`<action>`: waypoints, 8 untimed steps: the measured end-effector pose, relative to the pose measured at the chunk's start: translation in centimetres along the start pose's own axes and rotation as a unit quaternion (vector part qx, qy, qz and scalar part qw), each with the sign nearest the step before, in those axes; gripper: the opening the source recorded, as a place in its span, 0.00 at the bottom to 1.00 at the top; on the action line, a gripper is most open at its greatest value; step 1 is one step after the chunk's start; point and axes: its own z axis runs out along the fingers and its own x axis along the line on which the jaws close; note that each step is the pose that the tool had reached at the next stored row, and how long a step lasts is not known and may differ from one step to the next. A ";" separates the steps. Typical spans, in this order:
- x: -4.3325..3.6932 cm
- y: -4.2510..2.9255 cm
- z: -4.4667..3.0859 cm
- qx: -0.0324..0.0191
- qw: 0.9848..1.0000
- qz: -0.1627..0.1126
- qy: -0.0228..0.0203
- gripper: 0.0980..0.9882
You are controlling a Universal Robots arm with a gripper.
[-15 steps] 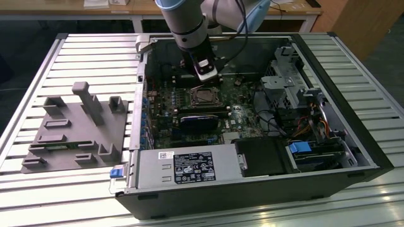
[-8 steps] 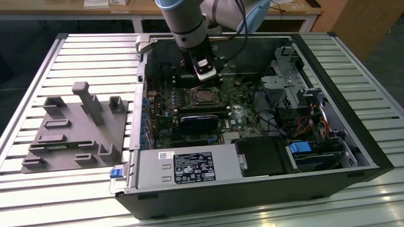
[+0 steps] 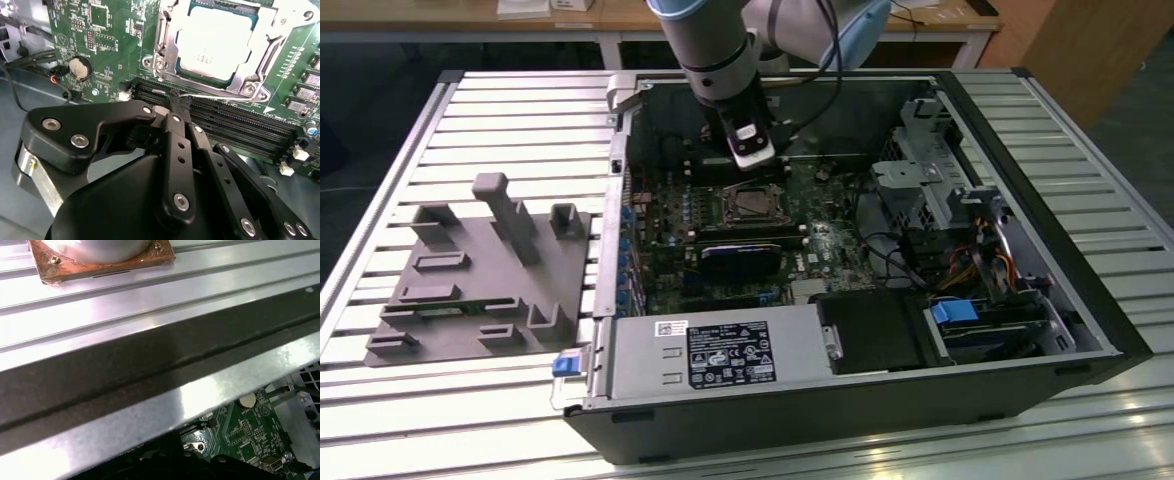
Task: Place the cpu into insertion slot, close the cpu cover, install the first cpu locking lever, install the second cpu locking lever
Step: 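Install the first cpu locking lever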
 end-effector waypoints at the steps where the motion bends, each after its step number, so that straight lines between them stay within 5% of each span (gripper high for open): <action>1: 0.01 -0.01 0.04 0.001 1.000 0.003 -0.001 0.01; 8: 0.11 -0.07 0.37 0.007 1.000 0.025 -0.007 0.01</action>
